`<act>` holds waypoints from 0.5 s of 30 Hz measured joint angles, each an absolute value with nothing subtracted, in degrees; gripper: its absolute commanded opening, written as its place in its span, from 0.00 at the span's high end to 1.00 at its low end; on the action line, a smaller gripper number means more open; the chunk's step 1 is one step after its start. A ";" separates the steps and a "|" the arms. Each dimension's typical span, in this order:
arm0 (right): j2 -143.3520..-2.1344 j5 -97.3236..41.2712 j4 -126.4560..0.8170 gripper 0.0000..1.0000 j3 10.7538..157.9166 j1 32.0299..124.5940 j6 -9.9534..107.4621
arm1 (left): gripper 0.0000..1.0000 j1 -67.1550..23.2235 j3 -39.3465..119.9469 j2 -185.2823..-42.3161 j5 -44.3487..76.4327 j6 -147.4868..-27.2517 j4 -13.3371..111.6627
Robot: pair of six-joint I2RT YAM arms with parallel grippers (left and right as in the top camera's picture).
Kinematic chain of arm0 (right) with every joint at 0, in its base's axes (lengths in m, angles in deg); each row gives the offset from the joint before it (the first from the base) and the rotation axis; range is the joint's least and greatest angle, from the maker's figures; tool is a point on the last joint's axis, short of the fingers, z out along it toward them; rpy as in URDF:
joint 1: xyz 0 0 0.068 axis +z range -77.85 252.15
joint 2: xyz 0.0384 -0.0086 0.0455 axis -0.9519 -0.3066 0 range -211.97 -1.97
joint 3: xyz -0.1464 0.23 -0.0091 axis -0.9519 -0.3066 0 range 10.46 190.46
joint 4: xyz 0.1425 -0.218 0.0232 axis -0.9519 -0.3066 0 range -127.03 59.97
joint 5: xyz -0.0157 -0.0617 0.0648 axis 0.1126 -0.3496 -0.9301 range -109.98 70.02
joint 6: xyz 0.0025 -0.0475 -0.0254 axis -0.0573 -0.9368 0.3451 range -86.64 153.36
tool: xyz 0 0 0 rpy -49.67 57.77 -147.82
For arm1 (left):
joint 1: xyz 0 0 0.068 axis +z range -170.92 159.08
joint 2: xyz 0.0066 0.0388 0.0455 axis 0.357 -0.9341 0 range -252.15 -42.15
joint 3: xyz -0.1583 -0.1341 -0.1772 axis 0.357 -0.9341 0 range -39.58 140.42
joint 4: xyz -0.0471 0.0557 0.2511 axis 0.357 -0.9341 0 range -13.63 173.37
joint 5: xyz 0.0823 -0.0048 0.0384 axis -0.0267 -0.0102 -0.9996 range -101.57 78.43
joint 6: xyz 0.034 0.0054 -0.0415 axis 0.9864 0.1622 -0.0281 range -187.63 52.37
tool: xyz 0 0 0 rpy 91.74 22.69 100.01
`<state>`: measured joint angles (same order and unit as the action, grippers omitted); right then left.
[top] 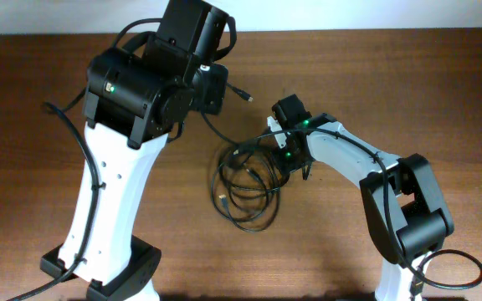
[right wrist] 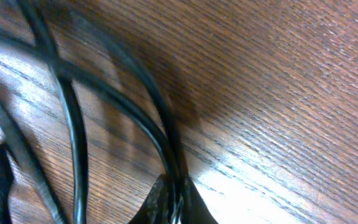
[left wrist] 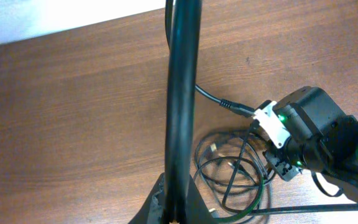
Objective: Untangle cables
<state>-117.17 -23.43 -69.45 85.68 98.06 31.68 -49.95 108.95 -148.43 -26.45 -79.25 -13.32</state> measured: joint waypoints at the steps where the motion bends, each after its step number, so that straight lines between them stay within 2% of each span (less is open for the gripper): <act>1: -117.17 -23.40 -69.43 0.96 85.68 98.06 31.66 | 1.00 -49.95 108.93 -148.43 -26.45 -79.25 -13.32; 8: -117.08 -22.94 -69.74 0.96 85.83 97.84 31.68 | 1.00 -49.95 108.95 -148.43 -26.45 -79.25 -13.32; 15: -111.77 -20.74 -75.81 0.96 89.88 95.87 31.64 | 1.00 -49.95 108.95 -148.43 -26.45 -79.25 -13.32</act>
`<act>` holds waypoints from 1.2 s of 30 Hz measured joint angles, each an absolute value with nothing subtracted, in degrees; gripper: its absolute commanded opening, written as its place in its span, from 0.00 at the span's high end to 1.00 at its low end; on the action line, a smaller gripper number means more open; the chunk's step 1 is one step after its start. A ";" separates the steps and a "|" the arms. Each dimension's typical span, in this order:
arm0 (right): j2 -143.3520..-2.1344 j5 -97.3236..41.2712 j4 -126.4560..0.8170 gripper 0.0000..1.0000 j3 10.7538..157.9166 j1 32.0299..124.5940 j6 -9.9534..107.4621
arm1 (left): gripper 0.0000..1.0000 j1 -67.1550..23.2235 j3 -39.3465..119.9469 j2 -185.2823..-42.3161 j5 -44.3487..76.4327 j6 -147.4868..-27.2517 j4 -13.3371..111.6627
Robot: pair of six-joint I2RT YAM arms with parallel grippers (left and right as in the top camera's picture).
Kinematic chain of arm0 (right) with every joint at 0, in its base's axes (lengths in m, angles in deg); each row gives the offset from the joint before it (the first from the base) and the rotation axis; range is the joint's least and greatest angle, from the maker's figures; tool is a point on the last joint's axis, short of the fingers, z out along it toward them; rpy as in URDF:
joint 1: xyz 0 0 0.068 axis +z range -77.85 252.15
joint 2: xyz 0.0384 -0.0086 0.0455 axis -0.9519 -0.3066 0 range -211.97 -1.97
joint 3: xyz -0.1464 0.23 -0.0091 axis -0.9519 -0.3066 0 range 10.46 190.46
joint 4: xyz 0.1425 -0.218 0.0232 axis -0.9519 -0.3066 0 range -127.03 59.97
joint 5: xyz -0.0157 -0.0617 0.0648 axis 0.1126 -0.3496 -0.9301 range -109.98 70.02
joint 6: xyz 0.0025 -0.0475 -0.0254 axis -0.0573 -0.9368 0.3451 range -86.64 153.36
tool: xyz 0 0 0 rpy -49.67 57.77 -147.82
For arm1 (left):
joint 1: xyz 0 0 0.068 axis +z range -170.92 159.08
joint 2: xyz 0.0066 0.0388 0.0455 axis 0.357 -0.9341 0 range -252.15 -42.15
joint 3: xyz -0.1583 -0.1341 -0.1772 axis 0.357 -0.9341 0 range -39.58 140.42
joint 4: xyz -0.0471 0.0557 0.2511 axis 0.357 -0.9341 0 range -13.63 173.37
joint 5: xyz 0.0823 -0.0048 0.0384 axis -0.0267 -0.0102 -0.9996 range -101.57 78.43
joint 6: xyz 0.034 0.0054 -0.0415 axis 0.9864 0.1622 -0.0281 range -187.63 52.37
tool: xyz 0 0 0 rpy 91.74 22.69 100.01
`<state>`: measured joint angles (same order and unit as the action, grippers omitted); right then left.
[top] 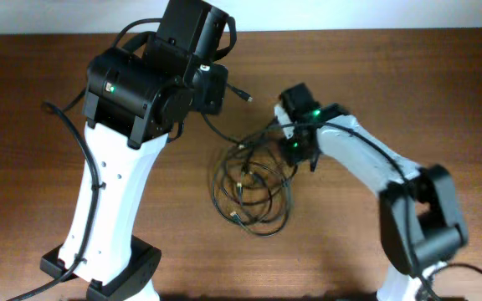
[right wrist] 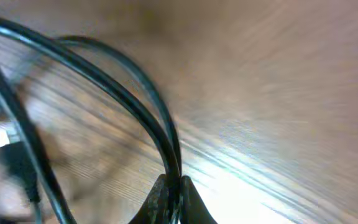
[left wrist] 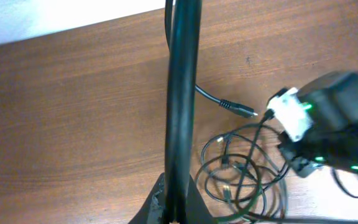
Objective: Untangle cables
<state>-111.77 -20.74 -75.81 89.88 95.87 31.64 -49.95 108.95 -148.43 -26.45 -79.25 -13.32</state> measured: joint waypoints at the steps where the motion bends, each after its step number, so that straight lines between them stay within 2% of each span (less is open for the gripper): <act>1: -110.09 -20.54 -76.56 0.96 90.88 95.44 31.64 | 1.00 -49.95 108.95 -148.43 -26.45 -79.25 -13.32; 7: -98.55 -19.99 -80.71 0.96 97.31 92.14 31.60 | 1.00 -49.95 108.93 -148.43 -26.56 -79.25 -13.32; 12: -94.00 -19.95 -83.51 0.96 97.83 83.90 31.62 | 1.00 -48.45 108.60 -148.43 -28.31 -79.25 -13.32; 18: -93.96 -19.78 -85.39 0.96 97.85 72.88 31.16 | 1.00 -35.11 108.38 -148.39 -28.98 -79.49 -13.32; 21: -93.96 -19.80 -86.89 0.96 99.47 69.47 31.12 | 1.00 -32.18 108.38 -147.91 -28.55 -79.49 -13.32; 27: -93.93 -19.95 -92.03 0.96 112.98 59.81 30.92 | 1.00 -31.92 108.38 -144.93 -28.00 -79.47 -13.34; 36: -93.85 -25.48 -94.39 0.96 121.26 43.66 30.55 | 1.00 -31.92 108.38 -144.52 -27.63 -79.47 -13.32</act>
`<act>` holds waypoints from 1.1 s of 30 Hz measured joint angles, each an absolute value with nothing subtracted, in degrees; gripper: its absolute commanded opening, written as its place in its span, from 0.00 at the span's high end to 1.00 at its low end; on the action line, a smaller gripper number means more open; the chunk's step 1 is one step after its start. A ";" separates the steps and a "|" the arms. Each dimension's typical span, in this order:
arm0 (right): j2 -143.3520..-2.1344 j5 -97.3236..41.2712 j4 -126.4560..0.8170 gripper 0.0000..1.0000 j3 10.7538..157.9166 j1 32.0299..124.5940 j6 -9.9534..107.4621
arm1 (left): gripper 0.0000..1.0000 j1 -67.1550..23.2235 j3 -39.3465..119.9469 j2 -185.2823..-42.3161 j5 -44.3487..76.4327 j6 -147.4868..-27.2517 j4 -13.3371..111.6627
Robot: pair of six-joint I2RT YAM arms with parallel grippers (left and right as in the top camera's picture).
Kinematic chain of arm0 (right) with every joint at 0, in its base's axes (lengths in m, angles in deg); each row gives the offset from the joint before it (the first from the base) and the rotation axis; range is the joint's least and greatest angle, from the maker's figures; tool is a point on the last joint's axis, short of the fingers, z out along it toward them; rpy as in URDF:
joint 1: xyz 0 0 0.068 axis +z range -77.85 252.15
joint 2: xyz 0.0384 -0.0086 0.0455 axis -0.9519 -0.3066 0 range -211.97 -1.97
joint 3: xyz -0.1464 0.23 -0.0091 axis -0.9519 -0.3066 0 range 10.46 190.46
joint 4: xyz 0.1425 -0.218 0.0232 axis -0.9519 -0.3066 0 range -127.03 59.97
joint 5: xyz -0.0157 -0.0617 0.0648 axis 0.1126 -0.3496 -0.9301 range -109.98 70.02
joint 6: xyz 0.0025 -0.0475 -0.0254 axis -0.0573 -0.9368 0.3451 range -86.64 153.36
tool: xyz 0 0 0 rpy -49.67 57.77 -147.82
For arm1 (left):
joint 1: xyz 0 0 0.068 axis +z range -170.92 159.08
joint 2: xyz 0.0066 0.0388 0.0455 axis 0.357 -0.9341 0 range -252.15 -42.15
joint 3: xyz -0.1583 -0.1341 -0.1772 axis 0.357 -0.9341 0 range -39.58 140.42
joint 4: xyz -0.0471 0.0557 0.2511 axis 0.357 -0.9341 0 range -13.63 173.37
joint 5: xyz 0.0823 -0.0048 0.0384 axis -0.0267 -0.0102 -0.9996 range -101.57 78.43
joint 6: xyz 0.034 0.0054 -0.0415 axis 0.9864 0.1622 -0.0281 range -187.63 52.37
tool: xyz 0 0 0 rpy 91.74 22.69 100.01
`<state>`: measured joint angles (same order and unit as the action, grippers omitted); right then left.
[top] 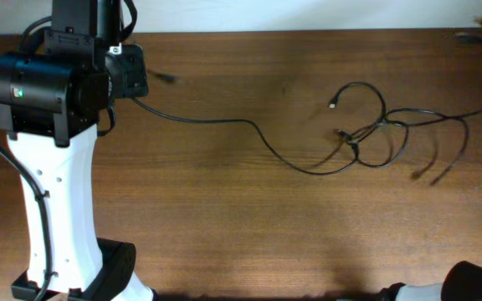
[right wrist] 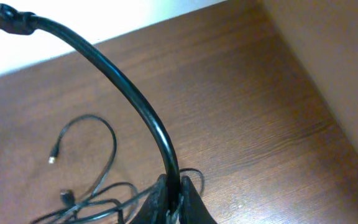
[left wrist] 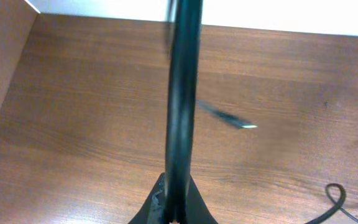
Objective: Untangle cables
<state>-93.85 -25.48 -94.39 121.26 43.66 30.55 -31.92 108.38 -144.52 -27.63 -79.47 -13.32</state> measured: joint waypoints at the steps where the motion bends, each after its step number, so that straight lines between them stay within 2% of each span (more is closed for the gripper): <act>1: -93.85 -26.75 -94.44 0.96 121.72 42.43 30.57 | 1.00 -31.92 108.38 -144.52 -27.63 -79.47 -13.32; 12: -93.87 -33.28 -95.73 0.96 122.44 41.28 30.57 | 1.00 -31.92 108.38 -144.52 -27.45 -79.47 -13.32; 21: -93.87 -28.50 -96.99 0.96 122.44 55.72 30.55 | 1.00 -31.68 108.38 -144.52 -29.55 -80.39 -13.12; 23: -93.87 -27.27 -97.36 0.96 122.44 56.73 30.55 | 1.00 -29.76 108.38 -144.52 -31.93 -81.87 -13.18; 27: -93.87 -25.81 -97.60 0.96 122.44 56.71 30.57 | 1.00 -20.36 108.38 -144.41 -34.10 -83.62 -13.29; 33: -94.09 -25.87 -97.76 0.96 122.44 56.71 30.55 | 1.00 -9.41 108.03 -139.65 -30.91 -83.90 -13.32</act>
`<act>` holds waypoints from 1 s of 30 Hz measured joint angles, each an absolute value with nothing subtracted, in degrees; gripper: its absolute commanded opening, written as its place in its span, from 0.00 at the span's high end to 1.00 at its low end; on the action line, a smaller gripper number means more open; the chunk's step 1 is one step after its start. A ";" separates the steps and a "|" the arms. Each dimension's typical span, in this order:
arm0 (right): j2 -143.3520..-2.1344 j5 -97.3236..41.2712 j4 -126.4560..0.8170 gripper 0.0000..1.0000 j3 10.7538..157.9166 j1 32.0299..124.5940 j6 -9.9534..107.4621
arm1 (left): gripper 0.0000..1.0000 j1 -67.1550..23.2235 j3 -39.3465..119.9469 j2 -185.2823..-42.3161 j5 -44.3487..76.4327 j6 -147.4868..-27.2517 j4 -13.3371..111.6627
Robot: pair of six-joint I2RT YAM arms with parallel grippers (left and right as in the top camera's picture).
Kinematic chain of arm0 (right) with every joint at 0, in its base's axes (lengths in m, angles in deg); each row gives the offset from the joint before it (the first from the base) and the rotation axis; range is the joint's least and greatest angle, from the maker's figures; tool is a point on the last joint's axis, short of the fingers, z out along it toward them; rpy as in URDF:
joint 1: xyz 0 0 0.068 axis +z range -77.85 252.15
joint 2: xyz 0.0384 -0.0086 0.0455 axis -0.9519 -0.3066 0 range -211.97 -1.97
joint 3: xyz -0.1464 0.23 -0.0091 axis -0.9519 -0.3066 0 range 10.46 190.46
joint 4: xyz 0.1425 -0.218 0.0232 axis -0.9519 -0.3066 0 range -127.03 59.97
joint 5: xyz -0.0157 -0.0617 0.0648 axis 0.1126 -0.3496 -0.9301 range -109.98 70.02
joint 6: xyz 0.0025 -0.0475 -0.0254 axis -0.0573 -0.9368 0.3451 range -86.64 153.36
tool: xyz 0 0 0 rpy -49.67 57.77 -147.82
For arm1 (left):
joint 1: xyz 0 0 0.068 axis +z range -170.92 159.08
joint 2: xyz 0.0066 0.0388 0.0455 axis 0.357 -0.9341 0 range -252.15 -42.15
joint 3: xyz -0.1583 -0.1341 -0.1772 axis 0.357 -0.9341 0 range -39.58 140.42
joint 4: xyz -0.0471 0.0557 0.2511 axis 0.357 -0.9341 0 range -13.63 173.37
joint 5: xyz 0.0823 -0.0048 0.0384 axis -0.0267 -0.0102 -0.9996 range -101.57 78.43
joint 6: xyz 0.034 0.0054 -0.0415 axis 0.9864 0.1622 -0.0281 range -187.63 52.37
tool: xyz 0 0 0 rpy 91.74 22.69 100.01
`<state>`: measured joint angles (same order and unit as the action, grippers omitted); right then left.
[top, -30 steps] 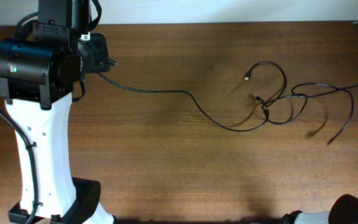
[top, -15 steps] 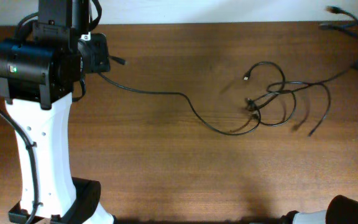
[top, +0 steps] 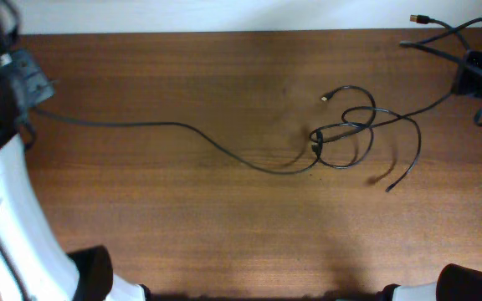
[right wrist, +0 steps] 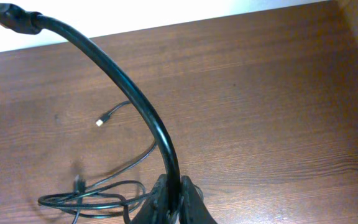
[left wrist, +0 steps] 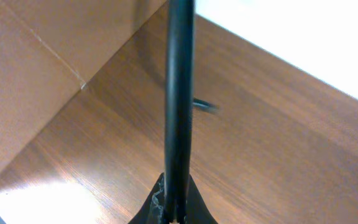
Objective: Untangle cables
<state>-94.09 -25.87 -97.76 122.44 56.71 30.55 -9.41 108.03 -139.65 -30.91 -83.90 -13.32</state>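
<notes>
A long black cable [top: 182,130] runs across the wooden table [top: 224,226] from the far left into a small knot of loops [top: 350,134] right of centre. My left gripper [top: 36,84] at the far left edge is shut on this cable [left wrist: 179,93], which fills the space between its fingers [left wrist: 166,208]. My right gripper [top: 474,77] at the far right is shut on another black cable [right wrist: 135,99], which arcs up to a plug [right wrist: 5,15]. Two loose ends [top: 325,98] [top: 389,187] stick out of the knot [right wrist: 98,200].
A brown cardboard wall [left wrist: 36,74] stands along the table's left side, close to my left gripper. A white wall [top: 224,12] lines the far edge. A beige panel borders the right side.
My left gripper has moved further left, to the table's edge, and the long cable lies more stretched. The knot sits slightly further left and tighter. My right gripper now shows at the right edge.
Both grippers were shut on cables right beside a round coil at mid-table. Half a second later the coil was a little looser. Then the arms stood far apart, with the coil pulled into one long strand and a small knot. Now they are wider still.
</notes>
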 measured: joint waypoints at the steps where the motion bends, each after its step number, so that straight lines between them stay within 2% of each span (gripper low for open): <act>1: -94.37 -26.07 -97.78 0.96 122.44 56.71 30.55 | 1.00 -8.75 108.03 -138.66 -30.05 -83.88 -13.32; 4: -95.57 -26.29 -97.98 0.96 122.44 56.71 30.55 | 1.00 -9.10 108.19 -135.14 -27.04 -83.73 -13.34; 8: -96.38 -26.35 -98.02 0.96 122.44 56.71 30.57 | 1.00 -15.00 108.41 -136.41 -25.20 -83.66 -12.53; 16: -96.38 -26.51 -97.89 0.96 122.44 56.71 30.37 | 1.00 -28.40 108.32 -152.43 -24.20 -83.14 3.91; 21: -96.43 -26.51 -98.11 0.96 122.44 56.71 30.33 | 1.00 -29.93 108.06 -161.57 -30.14 -83.40 14.25; 30: -96.43 -26.51 -98.19 0.96 122.44 56.71 30.22 | 1.00 -29.76 108.08 -169.59 -40.68 -83.99 13.98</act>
